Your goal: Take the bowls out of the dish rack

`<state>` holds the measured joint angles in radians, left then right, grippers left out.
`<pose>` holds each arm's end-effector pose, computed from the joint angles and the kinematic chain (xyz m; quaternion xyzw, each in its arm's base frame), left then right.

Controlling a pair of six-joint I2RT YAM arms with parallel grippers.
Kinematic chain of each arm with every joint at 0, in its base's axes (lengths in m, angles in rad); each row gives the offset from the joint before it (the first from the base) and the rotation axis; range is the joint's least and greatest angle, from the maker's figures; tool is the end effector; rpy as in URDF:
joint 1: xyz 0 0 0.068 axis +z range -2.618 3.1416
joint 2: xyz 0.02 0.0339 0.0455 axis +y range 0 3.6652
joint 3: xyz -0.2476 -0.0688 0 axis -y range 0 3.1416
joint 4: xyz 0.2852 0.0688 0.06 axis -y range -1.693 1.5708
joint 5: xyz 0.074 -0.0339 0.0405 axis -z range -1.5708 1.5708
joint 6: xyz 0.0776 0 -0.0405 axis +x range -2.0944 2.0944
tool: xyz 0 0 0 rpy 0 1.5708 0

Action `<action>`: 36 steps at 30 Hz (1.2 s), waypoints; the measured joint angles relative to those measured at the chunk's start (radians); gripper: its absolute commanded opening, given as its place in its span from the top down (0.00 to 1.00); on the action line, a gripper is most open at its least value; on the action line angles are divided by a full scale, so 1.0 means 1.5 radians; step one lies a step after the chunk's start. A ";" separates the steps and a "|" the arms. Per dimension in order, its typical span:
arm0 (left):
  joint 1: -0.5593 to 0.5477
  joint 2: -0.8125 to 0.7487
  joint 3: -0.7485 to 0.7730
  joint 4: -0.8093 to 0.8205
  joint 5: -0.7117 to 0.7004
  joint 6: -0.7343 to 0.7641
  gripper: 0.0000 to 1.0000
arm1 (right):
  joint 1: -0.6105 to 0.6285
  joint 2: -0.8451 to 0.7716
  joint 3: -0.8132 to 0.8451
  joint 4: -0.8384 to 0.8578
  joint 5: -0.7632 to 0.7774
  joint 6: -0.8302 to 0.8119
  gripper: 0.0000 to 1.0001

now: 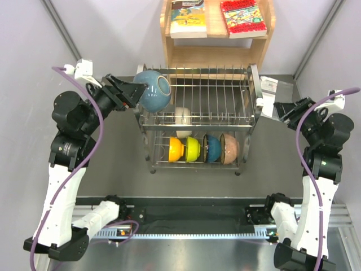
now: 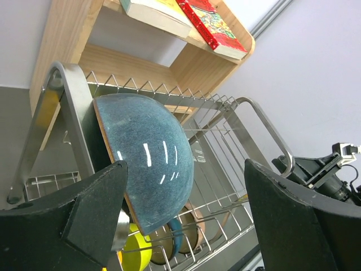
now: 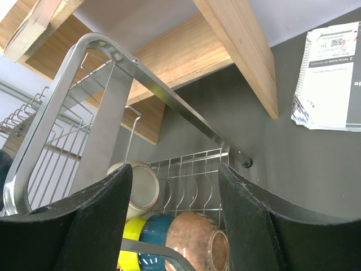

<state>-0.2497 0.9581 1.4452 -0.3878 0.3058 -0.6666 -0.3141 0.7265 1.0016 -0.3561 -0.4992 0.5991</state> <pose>0.2353 -0.0841 0.5172 -0.0268 0.6723 -0.4157 0.6119 0.2348 -0.0372 0.4017 0.1638 0.7132 0.2730 0.6244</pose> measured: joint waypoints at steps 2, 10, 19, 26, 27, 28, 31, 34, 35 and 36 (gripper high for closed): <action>0.000 0.000 0.000 -0.002 -0.004 0.004 0.12 | 0.000 0.000 0.000 0.001 0.000 0.000 0.37; 0.000 0.000 0.000 -0.027 -0.031 0.030 0.11 | 0.000 0.000 0.000 0.003 0.000 0.000 0.37; 0.000 0.000 -0.011 -0.026 -0.028 0.028 0.11 | 0.000 0.000 -0.001 0.005 0.000 -0.001 0.37; 0.000 0.000 -0.021 -0.017 -0.020 0.022 0.12 | 0.000 0.000 -0.013 0.010 0.000 0.000 0.37; 0.000 0.000 -0.024 -0.015 -0.019 0.021 0.12 | 0.000 0.000 -0.013 0.010 0.000 -0.001 0.37; 0.000 0.000 -0.028 -0.009 -0.017 0.020 0.12 | 0.000 0.000 -0.013 0.010 0.000 -0.001 0.37; 0.000 0.000 -0.033 0.001 -0.011 0.012 0.13 | 0.000 0.000 -0.013 0.011 0.000 -0.001 0.37; 0.000 0.000 -0.033 0.003 0.000 0.005 0.13 | 0.000 0.000 -0.014 0.012 0.000 0.000 0.37; 0.000 0.000 -0.033 0.003 0.003 0.002 0.13 | 0.000 0.000 -0.015 0.013 0.000 0.000 0.37; 0.000 0.000 -0.033 0.003 0.008 0.000 0.13 | 0.000 0.000 -0.017 0.015 0.000 0.000 0.37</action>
<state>-0.2497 0.9585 1.3964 -0.3828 0.3176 -0.6662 -0.3141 0.7265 0.9764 -0.3340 -0.4992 0.5987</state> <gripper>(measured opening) 0.871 0.625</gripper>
